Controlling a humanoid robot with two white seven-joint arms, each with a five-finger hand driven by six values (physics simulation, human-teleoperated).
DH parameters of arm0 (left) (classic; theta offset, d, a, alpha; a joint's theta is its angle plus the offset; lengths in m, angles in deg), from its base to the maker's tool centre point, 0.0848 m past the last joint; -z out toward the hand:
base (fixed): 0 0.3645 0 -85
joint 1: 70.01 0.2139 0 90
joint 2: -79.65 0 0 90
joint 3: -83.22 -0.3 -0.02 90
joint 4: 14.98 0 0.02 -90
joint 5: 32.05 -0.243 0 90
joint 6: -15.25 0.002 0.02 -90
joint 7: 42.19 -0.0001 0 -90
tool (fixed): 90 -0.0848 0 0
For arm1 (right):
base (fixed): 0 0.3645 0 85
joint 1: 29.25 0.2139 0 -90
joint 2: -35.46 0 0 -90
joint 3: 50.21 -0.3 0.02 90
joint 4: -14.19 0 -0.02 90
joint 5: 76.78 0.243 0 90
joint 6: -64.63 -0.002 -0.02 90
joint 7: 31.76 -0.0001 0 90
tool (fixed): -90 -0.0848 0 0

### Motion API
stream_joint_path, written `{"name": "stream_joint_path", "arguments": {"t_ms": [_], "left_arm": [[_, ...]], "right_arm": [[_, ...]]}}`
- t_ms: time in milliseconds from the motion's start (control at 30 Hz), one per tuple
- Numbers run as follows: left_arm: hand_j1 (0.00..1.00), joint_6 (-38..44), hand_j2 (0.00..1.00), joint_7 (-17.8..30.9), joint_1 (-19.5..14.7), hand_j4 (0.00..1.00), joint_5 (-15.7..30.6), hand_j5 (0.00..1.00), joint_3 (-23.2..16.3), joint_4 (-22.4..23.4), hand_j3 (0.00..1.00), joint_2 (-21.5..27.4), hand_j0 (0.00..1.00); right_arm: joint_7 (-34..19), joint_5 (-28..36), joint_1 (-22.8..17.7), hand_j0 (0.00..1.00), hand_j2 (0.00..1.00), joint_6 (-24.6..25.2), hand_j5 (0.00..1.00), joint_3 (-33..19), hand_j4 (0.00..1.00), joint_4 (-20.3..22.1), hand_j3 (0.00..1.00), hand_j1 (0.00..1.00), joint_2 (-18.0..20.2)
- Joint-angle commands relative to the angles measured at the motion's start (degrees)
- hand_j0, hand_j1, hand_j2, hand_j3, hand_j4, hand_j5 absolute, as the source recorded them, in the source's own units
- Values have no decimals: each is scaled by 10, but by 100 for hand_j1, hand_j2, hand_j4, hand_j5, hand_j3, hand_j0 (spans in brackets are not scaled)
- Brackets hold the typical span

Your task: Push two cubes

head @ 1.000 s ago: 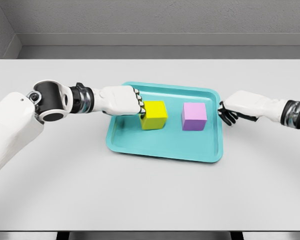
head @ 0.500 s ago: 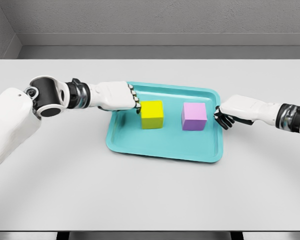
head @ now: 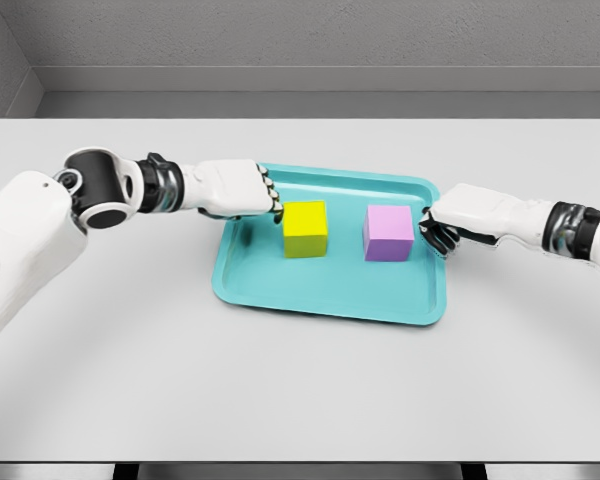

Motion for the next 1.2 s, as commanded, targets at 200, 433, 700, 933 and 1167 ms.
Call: {"name": "stream_joint_path", "arguments": {"t_ms": [200, 433, 700, 933, 1167], "left_arm": [[69, 1, 69, 0, -4, 69, 1, 69, -1, 2, 69, -11, 69], [69, 1, 69, 0, -4, 69, -2, 69, -1, 2, 69, -13, 69], [69, 1, 69, 0, -5, 69, -3, 69, -1, 3, 69, -21, 69], [69, 1, 69, 0, -8, 69, -4, 69, -1, 14, 69, -29, 69], [69, 1, 69, 0, -14, 69, -11, 69, -1, 24, 69, -43, 69]], "right_arm": [[0, 2, 1, 0, 0, 1, 0, 12, 0, 0, 0, 0, -5], [0, 2, -1, 0, 0, -2, 0, 6, 0, 4, 0, 0, 7], [0, -1, 4, 0, 0, 0, 0, 11, 0, -33, 0, 0, -3], [0, -2, 4, 0, 0, 0, 0, 12, 0, -37, 0, 0, -7], [0, -2, 8, 0, 0, 0, 0, 15, 0, -37, 0, 0, -16]]}}
